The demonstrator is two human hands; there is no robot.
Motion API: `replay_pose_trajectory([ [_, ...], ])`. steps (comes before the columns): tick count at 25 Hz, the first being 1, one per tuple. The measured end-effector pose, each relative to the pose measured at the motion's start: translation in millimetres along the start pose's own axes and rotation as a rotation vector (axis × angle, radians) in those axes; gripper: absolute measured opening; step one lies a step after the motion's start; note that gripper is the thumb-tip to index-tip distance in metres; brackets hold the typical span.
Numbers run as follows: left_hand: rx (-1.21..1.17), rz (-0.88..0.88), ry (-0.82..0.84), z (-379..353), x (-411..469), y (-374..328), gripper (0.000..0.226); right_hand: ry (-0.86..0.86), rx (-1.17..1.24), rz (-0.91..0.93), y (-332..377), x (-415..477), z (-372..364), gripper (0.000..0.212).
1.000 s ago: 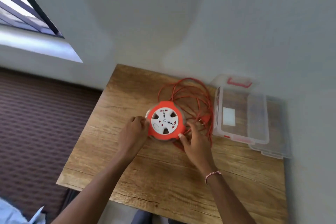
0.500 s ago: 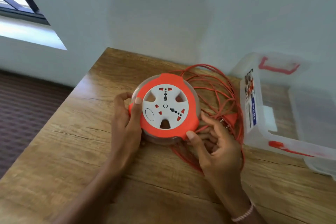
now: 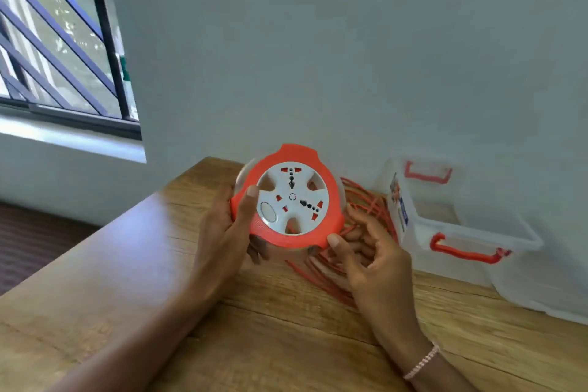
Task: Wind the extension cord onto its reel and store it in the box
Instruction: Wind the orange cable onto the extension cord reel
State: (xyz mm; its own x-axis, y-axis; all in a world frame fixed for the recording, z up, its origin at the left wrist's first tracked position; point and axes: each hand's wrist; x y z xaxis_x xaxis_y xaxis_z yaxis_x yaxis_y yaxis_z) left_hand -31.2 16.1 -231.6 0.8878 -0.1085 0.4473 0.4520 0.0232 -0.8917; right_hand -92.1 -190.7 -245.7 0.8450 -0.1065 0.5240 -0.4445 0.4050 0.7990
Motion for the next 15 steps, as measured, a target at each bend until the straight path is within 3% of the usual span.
replay_pose_trajectory([
  [7, -0.051, -0.041, -0.036, 4, -2, -5, 0.045, 0.064, -0.210, 0.024, 17, -6, 6, 0.051],
  [12, -0.007, -0.116, -0.020, 8, -2, -3, 0.038, -0.049, -0.644, 0.281, 26, -9, 12, 0.036],
  [15, 0.029, -0.156, -0.020, 8, 0, 0, 0.040, -0.009, -0.834, 0.448, 35, 0, 4, 0.048],
])
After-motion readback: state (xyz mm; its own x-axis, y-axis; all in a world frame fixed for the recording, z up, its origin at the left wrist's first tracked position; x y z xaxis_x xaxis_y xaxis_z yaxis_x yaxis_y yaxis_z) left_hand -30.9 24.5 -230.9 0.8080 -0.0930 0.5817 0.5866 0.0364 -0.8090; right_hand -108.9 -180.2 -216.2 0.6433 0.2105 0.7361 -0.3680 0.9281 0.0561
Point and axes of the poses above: each hand's wrist, its own x-axis towards the middle knuckle, its own z-axis out of the back of the hand, y = z × x, and after that the axes turned 10 degrees about y, right-handed
